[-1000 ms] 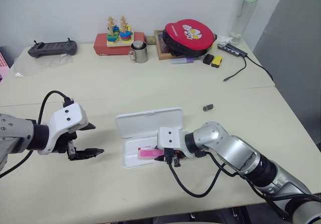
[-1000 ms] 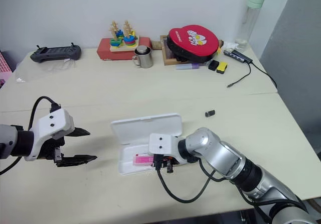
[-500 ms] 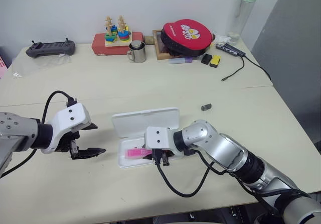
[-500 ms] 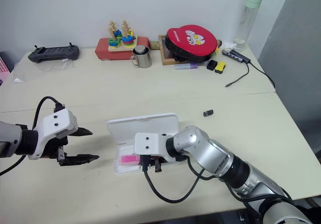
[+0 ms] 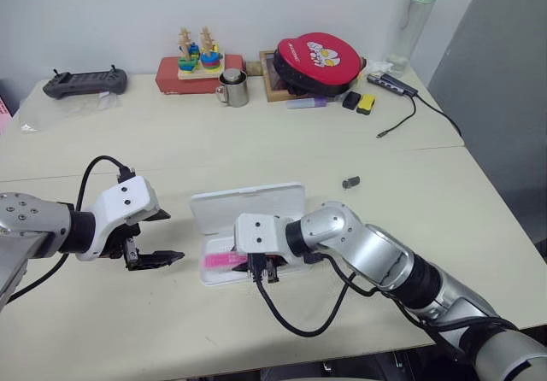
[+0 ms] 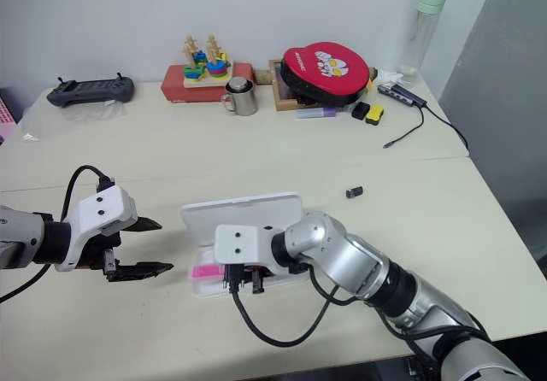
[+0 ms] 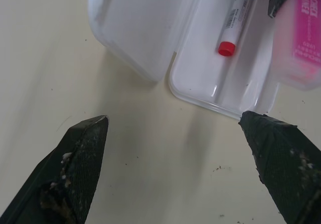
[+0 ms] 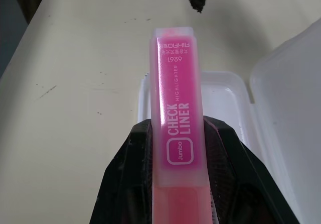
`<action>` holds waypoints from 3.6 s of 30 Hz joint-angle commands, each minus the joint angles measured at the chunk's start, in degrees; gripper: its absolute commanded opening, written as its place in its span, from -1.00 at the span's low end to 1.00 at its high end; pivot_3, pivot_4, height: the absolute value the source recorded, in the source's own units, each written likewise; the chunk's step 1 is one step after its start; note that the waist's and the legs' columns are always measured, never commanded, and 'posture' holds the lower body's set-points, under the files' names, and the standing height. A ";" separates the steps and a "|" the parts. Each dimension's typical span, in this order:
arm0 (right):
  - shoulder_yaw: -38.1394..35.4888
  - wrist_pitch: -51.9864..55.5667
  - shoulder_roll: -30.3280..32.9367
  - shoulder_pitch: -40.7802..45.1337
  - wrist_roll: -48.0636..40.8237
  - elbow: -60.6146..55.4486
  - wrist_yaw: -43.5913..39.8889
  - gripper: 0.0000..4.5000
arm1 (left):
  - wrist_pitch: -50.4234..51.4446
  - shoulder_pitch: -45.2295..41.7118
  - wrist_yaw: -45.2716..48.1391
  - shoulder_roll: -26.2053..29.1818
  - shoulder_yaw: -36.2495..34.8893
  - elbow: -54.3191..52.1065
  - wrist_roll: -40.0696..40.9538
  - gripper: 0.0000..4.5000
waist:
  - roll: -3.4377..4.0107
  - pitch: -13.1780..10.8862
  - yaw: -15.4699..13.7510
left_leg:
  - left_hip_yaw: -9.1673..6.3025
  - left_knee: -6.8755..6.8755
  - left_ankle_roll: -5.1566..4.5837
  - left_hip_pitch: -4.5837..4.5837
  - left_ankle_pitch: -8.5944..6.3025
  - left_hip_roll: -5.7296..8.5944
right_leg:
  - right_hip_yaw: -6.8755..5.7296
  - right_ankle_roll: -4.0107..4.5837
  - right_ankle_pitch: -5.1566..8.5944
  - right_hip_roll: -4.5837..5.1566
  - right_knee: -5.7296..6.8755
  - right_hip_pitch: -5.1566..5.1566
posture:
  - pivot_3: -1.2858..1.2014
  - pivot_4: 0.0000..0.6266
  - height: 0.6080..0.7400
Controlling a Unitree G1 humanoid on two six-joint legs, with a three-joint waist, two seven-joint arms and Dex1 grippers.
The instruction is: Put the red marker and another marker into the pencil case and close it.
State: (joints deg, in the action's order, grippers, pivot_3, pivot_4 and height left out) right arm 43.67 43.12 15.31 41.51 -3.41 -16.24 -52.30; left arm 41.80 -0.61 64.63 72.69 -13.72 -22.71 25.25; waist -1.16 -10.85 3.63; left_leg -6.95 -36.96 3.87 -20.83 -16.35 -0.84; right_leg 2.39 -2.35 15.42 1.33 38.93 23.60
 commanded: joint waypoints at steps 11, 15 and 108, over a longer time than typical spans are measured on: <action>-0.62 -1.57 -0.35 -0.03 1.39 1.49 0.81 0.38 | -0.08 -1.10 -0.39 -0.27 0.03 -0.51 -0.07 1.00 | 0.00 0.00 -0.01 | 0.00 0.00 0.00 0.00 0.00 0.00 | 0.00 0.00 0.00 0.00 0.00 0.00 | 0.03 -0.52 1.00; -1.93 -0.79 -0.52 0.81 0.99 0.52 0.59 0.81 | -0.22 -1.55 -0.56 -0.57 0.51 -0.46 -0.08 1.00 | 0.00 0.00 -0.02 | 0.00 0.00 0.00 0.00 0.00 0.00 | 0.00 0.00 0.00 0.00 0.00 0.00 | 0.03 -0.52 1.00; -32.20 -5.83 20.97 -1.29 -1.17 22.73 0.29 -0.89 | 16.61 -24.34 -18.73 -7.06 1.23 -13.65 17.24 1.00 | -0.01 -0.02 -0.29 | 0.25 -0.05 0.00 -0.02 0.00 0.04 | 0.18 0.00 -0.01 0.05 -0.04 -0.04 | 0.03 -0.52 1.00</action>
State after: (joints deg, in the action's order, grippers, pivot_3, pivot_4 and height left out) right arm 13.03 36.85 35.05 40.32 -3.73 9.71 -50.92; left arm 58.90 -24.85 45.79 65.03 -9.61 -36.06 42.19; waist -1.17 -10.87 3.34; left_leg -6.69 -37.00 3.87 -20.85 -16.35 -0.80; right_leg 2.58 -2.34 15.41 1.38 38.89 23.56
